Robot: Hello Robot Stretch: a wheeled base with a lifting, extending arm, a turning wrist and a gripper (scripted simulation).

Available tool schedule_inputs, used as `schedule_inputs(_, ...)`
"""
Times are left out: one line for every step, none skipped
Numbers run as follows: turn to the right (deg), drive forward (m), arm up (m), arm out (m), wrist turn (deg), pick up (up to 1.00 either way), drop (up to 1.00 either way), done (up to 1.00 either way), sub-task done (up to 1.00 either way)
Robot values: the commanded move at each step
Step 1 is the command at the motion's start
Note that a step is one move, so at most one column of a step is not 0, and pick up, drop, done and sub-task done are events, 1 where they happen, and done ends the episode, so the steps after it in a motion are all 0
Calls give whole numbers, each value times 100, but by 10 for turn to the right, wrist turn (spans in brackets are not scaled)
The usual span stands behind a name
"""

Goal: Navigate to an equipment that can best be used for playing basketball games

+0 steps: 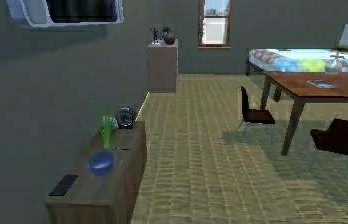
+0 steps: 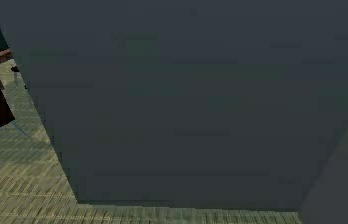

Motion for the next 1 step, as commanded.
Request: schedule_inputs(30,0,0,0,0,0,0,0,0)
